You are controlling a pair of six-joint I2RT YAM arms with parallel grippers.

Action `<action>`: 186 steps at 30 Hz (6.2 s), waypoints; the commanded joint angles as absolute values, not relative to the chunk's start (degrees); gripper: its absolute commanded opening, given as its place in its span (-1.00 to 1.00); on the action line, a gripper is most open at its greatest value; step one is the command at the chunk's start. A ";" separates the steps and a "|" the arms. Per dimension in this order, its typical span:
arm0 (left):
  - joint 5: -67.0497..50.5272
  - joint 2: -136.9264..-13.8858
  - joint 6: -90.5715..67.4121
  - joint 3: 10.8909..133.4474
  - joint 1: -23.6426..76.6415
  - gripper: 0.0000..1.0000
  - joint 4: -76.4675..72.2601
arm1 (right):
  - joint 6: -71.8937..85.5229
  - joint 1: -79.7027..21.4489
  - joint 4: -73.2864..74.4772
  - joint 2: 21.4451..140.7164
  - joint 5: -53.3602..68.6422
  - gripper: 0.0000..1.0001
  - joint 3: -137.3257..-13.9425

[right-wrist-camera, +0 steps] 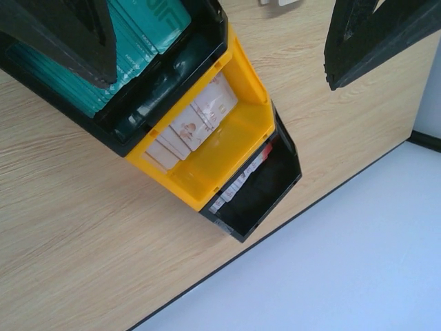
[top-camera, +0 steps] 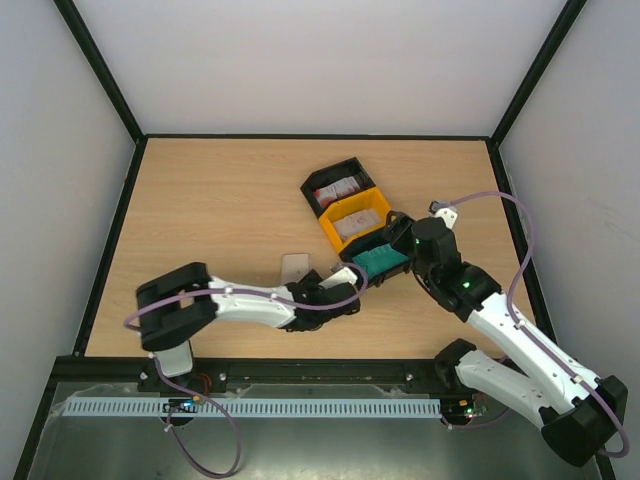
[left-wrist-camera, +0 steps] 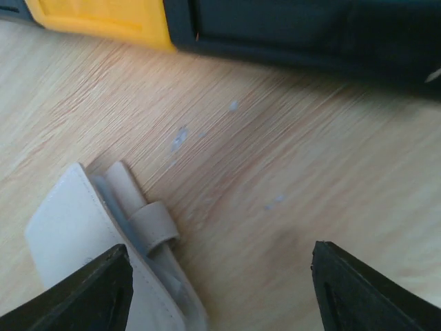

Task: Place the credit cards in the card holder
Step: Close the card holder at the center of the board.

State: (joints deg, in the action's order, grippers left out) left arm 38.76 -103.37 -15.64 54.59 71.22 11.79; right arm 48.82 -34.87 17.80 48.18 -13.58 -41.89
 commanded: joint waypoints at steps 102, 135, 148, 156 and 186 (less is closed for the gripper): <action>-6.19 -89.45 -33.45 35.77 36.65 -0.45 6.55 | 30.41 -44.37 10.81 101.65 6.93 -0.47 -63.43; -6.55 -88.78 -34.69 34.87 36.65 -0.44 5.32 | 30.40 -44.34 10.55 103.81 10.52 -0.96 -64.04; -3.74 -83.36 -45.08 31.79 36.10 -0.08 -1.13 | 27.36 -44.38 3.24 101.76 22.08 -0.96 -58.77; -4.78 -83.55 -47.23 30.04 36.03 -0.15 -6.13 | 25.78 -44.37 1.44 102.25 23.98 -0.96 -57.40; -8.06 -85.23 -47.66 27.73 35.95 -0.60 -12.13 | 23.65 -50.86 6.36 106.35 9.91 -0.96 -61.52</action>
State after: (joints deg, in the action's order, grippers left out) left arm -7.16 -84.90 -47.64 28.93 36.07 -11.38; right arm 23.57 -50.17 4.32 104.53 13.04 -59.48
